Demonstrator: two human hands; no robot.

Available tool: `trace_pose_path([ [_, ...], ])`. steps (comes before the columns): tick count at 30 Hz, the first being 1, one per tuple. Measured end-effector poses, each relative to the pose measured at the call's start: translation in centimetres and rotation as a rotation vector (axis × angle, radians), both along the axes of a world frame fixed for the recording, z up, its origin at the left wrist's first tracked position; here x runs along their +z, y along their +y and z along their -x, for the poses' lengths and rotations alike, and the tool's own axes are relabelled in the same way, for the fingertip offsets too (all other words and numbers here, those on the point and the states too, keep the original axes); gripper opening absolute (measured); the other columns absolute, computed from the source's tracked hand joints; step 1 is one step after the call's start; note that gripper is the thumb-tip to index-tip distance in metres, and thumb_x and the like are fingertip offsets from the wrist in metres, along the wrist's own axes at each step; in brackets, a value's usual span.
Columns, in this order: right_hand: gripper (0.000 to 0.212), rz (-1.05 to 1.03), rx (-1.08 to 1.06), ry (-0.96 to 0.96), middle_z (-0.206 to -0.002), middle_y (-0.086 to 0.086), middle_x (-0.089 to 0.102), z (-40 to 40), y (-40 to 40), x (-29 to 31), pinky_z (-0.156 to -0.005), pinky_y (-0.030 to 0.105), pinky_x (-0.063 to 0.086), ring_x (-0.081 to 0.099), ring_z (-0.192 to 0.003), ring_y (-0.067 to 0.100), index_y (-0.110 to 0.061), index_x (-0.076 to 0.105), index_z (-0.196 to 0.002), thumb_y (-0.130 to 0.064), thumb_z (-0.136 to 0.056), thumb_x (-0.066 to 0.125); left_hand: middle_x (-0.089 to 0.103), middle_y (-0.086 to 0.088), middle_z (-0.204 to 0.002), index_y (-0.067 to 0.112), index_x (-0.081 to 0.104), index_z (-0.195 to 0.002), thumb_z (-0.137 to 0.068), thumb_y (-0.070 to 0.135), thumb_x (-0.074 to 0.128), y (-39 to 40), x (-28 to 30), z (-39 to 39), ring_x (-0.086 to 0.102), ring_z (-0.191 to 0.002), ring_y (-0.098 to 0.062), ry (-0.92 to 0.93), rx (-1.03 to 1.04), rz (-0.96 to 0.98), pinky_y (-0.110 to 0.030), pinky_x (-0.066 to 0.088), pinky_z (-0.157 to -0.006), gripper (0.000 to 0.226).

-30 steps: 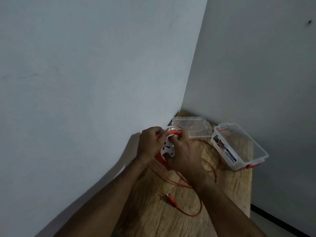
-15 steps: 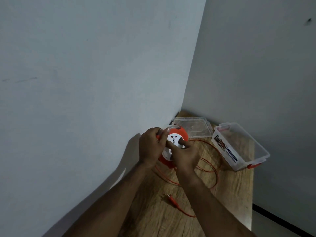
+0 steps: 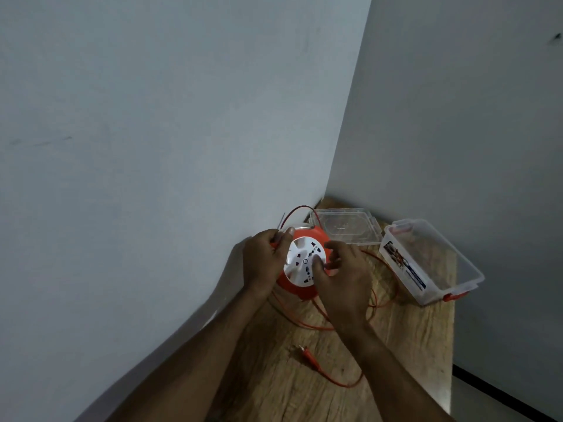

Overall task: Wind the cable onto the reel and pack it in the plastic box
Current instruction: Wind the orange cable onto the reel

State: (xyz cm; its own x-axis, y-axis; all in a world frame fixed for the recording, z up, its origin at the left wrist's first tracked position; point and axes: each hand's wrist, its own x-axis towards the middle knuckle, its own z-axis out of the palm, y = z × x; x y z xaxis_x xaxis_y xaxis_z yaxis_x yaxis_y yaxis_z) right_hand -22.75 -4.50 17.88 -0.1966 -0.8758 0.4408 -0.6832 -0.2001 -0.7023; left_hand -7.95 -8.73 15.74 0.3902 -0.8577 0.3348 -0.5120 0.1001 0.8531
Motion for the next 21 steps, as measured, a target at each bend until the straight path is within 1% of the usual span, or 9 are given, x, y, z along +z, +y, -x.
trace_pose_path([
  [2, 0.046, 0.023, 0.114, 0.281, -0.123, 0.002, 0.061, 0.0, -0.5, -0.6, -0.063, 0.015, 0.047, 0.066, -0.086, 0.012, -0.022, 0.064, -0.124, -0.036, -0.083, 0.078, 0.067, 0.013, -0.067, 0.023, 0.07, -0.077, -0.093, 0.053, 0.062, -0.3, 0.0, 0.3, 0.065, -0.063, -0.006, 0.028, -0.018, -0.001, -0.012, 0.045, -0.059, 0.035],
  [4, 0.061, -0.022, 0.189, 0.475, -0.139, 0.009, 0.05, -0.2, -1.0, -1.4, -0.06, 0.018, 0.051, 0.066, -0.094, 0.021, -0.024, 0.055, -0.134, -0.04, -0.08, 0.077, 0.07, 0.01, -0.07, 0.019, 0.073, -0.08, -0.093, 0.053, 0.063, -0.6, -0.1, 0.4, 0.067, -0.065, -0.008, 0.05, -0.036, -0.002, -0.017, 0.051, -0.062, 0.037],
  [6, 0.072, -0.04, 0.224, 0.545, -0.144, 0.014, 0.043, -0.4, -1.1, -1.9, -0.059, 0.022, 0.055, 0.066, -0.098, 0.027, -0.022, 0.048, -0.14, -0.043, -0.078, 0.077, 0.072, 0.008, -0.072, 0.018, 0.074, -0.082, -0.092, 0.054, 0.063, -0.7, -0.1, 0.4, 0.068, -0.067, -0.009, 0.067, -0.05, -0.013, -0.02, 0.054, -0.064, 0.038],
  [8, 0.075, -0.05, 0.241, 0.541, -0.144, 0.015, 0.04, -0.3, -1.4, -1.9, -0.061, 0.024, 0.055, 0.066, -0.1, 0.029, -0.021, 0.05, -0.138, -0.048, -0.074, 0.08, 0.074, 0.007, -0.076, 0.019, 0.075, -0.085, -0.092, 0.055, 0.063, -0.6, -0.1, 0.3, 0.068, -0.069, -0.008, 0.024, -0.081, -0.004, -0.022, 0.056, -0.066, 0.039],
  [11, 0.07, -0.098, 0.264, 0.478, -0.14, 0.01, 0.04, 0.2, -2.1, -1.7, -0.072, 0.027, 0.056, 0.062, -0.108, 0.027, -0.022, 0.057, -0.129, -0.049, -0.071, 0.085, 0.074, 0.009, -0.078, 0.019, 0.075, -0.086, -0.092, 0.054, 0.064, -0.5, -0.1, 0.1, 0.068, -0.071, -0.007, -0.056, -0.127, 0.026, -0.023, 0.058, -0.068, 0.036],
  [14, 0.068, -0.105, 0.256, 0.382, -0.141, 0.008, 0.043, 0.2, -2.1, -1.4, -0.086, 0.032, 0.055, 0.058, -0.118, 0.028, -0.024, 0.061, -0.13, -0.044, -0.07, 0.088, 0.073, 0.009, -0.078, 0.02, 0.074, -0.087, -0.093, 0.053, 0.063, -0.6, 0.1, 0.2, 0.067, -0.072, -0.006, -0.059, -0.102, 0.051, -0.024, 0.058, -0.069, 0.035],
  [17, 0.07, -0.167, 0.171, 0.167, -0.139, 0.003, 0.048, -0.8, -1.9, -1.1, -0.097, 0.038, 0.054, 0.055, -0.122, 0.024, -0.022, 0.064, -0.132, -0.041, -0.07, 0.089, 0.074, 0.008, -0.079, 0.02, 0.073, -0.087, -0.094, 0.055, 0.061, -0.6, 0.2, 0.3, 0.067, -0.071, -0.006, -0.068, -0.069, 0.07, -0.023, 0.058, -0.066, 0.037],
  [19, 0.068, -0.156, 0.083, -0.023, -0.128, -0.001, 0.058, -1.5, -2.1, -1.3, -0.092, 0.037, 0.058, 0.061, -0.113, 0.02, -0.024, 0.069, -0.125, -0.047, -0.064, 0.09, 0.074, 0.008, -0.079, 0.02, 0.074, -0.087, -0.094, 0.055, 0.061, -0.6, 0.3, 0.3, 0.068, -0.071, -0.006, -0.061, -0.041, 0.079, -0.026, 0.058, -0.064, 0.038],
  [21, 0.067, -0.145, -0.008, -0.179, -0.115, -0.003, 0.069, -2.4, -2.4, -1.5, -0.078, 0.028, 0.061, 0.067, -0.098, 0.013, -0.026, 0.073, -0.119, -0.055, -0.061, 0.088, 0.074, 0.008, -0.081, 0.02, 0.074, -0.089, -0.094, 0.057, 0.059, -0.5, 0.4, 0.5, 0.068, -0.072, -0.006, -0.077, -0.018, 0.082, -0.026, 0.059, -0.066, 0.04],
])
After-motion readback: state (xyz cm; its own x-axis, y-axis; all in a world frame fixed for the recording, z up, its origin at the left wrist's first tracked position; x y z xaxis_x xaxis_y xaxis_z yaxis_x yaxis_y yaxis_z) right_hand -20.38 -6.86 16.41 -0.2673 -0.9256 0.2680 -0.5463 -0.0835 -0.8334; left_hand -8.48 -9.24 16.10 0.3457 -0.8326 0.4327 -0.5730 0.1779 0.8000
